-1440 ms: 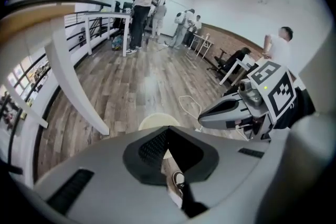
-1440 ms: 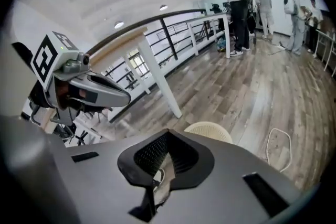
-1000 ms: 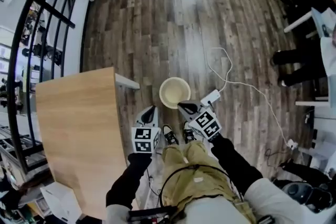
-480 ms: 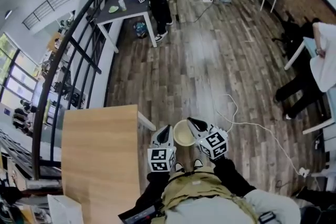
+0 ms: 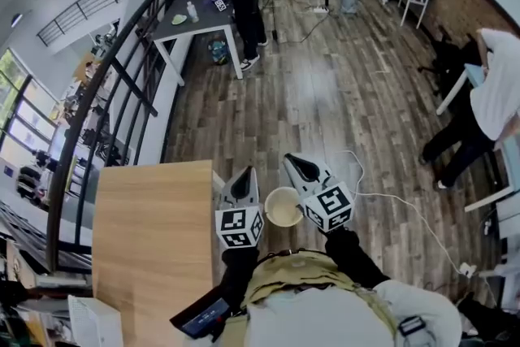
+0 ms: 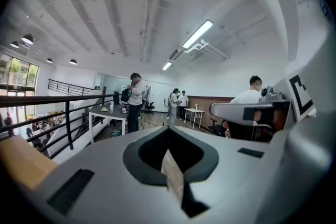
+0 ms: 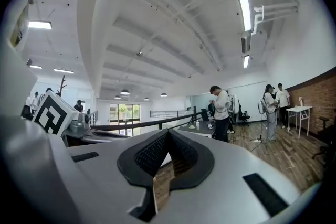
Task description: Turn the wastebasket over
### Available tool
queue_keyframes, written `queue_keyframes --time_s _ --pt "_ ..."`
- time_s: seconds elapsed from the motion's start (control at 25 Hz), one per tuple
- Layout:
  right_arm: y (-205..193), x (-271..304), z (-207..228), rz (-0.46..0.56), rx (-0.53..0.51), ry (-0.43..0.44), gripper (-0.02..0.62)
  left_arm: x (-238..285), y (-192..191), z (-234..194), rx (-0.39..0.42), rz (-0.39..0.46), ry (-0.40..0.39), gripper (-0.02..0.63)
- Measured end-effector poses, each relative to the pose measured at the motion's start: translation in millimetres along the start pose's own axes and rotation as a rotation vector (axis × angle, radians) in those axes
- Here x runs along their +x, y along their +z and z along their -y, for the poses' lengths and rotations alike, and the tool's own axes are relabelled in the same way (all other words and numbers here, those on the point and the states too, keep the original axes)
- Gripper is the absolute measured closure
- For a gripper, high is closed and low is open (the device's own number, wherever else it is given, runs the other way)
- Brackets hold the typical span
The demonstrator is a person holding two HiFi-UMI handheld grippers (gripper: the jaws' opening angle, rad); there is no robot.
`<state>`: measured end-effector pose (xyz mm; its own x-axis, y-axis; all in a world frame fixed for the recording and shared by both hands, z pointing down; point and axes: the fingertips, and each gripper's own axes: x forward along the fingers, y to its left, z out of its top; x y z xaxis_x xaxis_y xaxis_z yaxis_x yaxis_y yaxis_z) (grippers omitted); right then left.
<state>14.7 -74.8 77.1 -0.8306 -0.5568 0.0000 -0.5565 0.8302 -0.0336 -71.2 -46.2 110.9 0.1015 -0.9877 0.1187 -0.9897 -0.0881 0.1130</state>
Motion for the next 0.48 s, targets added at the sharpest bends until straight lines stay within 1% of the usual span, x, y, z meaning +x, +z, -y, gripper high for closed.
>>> queue_keyframes --time_s 0.24,0.48 --pt "27 2 -7 0.068 -0.018 0.006 0.575 -1 24 14 0.038 0.048 -0.037 0.604" --pt "35 2 -3 0.09 -0.019 0.0 0.575 1 36 15 0.048 0.072 -0.039 0.604"
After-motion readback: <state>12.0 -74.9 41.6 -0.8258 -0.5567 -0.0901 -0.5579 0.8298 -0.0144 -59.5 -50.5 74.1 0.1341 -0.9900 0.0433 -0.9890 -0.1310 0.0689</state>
